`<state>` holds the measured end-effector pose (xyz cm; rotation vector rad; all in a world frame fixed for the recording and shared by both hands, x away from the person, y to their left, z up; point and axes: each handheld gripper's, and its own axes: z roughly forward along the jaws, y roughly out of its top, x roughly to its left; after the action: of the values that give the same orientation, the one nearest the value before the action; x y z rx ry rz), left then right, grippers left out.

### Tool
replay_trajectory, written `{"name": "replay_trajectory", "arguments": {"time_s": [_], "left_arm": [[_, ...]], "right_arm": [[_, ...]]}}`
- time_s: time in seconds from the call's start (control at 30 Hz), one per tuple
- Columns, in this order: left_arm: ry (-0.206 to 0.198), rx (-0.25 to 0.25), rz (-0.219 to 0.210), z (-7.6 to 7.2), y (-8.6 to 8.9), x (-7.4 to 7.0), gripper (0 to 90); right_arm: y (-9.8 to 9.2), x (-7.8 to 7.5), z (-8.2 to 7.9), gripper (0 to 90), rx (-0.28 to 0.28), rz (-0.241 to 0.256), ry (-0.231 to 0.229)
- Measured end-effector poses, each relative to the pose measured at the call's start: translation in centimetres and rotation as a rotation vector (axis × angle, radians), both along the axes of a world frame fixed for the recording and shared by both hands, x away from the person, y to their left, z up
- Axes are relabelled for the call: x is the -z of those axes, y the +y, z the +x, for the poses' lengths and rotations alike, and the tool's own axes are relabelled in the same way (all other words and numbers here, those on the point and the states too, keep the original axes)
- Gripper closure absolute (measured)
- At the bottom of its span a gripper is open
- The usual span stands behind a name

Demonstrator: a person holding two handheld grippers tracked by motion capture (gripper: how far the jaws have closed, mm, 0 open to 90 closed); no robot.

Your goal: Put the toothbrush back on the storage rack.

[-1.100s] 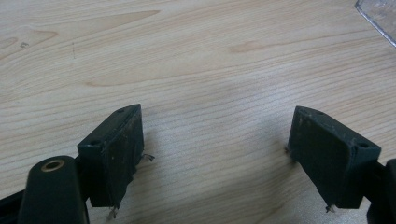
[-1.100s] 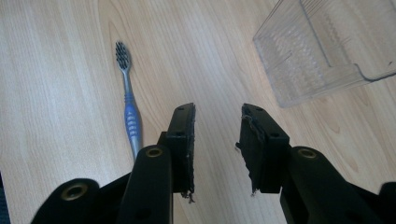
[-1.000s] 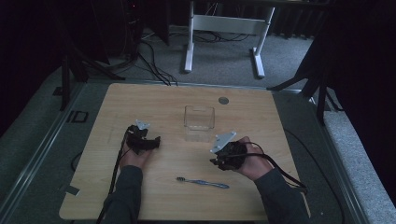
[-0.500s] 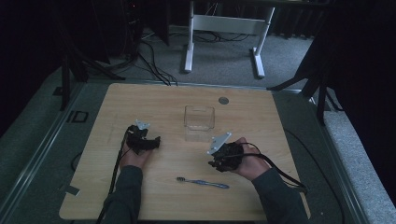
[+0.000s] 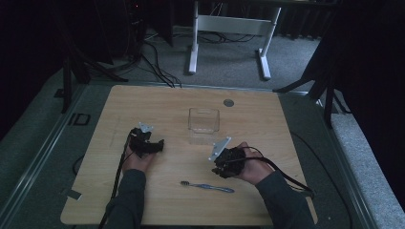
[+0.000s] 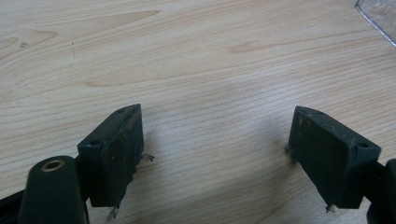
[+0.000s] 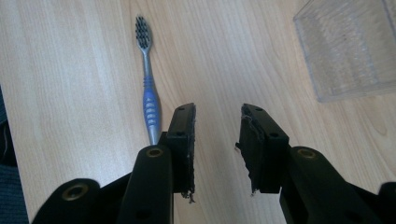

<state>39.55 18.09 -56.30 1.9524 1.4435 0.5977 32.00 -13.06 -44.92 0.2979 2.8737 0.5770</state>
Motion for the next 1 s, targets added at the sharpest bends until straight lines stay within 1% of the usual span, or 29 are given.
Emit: {"name": "replay_trajectory", "arguments": {"time_s": [0.33,0.57,0.73,0.8,1.0], "left_arm": [[0.0,0.0,0.0,0.0,0.0,0.0,18.6],[0.0,0.0,0.0,0.0,0.0,0.0,18.6],[0.0,0.0,0.0,0.0,0.0,0.0,18.6],[0.0,0.0,0.0,0.0,0.0,0.0,18.6],[0.0,0.0,0.0,0.0,0.0,0.0,18.6]], "right_arm": [[0.2,0.2,0.1,64.8,-0.011,-0.017,0.021],[0.8,-0.2,0.0,64.5,-0.028,-0.03,0.017],[1.2,-0.2,0.0,64.1,-0.032,-0.034,0.026],[1.4,-0.2,0.0,64.0,-0.034,-0.048,0.024],[1.9,-0.4,-0.1,63.6,-0.056,-0.064,0.032]]}}
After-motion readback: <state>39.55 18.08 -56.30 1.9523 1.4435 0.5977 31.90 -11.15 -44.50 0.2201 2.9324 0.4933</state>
